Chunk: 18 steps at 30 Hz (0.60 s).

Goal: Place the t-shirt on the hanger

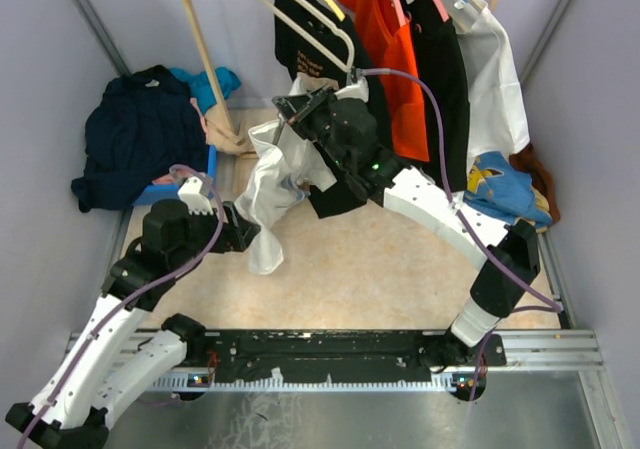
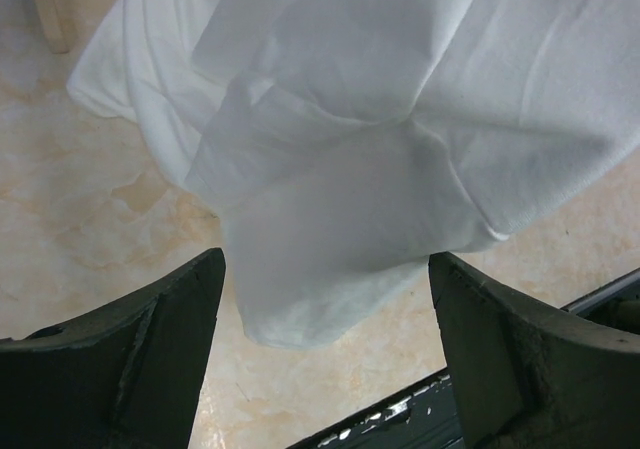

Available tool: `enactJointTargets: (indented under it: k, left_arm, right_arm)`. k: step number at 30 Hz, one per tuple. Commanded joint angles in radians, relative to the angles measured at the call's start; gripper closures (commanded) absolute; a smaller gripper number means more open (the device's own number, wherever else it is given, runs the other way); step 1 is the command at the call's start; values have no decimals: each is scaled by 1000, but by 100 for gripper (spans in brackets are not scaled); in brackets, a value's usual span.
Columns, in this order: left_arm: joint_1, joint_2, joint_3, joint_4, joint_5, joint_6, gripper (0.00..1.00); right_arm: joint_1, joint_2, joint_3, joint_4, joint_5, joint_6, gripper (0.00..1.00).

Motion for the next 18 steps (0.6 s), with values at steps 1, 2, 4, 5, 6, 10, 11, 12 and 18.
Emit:
enactJointTargets:
  k: [1,2,4,5,6,10,11,12,18]
  left_arm:
    - [-23,-10,-18,116,-19,-33,12]
    - [-32,-8,-17,127,-18,-38,13]
    - [-54,-4,-20,149,-19,-46,13]
    - [-68,-2,-20,152,-25,-49,13]
    - [-82,0,-20,154,-33,-52,14]
    - [-142,9,-20,155,-93,-61,14]
    - [-159,18,-24,155,-114,-63,15]
    - [-177,26,-24,157,-134,-66,16]
    - [-322,69,-18,129,-359,-108,77]
  right_arm:
    - [0,-22,5,95,23,20,100]
    - [0,-22,4,95,22,22,100]
    - [-1,-21,1,96,21,23,100]
    - [-1,-20,0,96,20,23,100]
    - [-3,-20,-1,96,19,25,100]
    - [-9,-25,-11,103,13,29,100]
    - [-9,-27,-14,104,13,30,100]
    - [-8,-28,-16,104,13,32,100]
    - [-18,-44,-25,99,9,34,100]
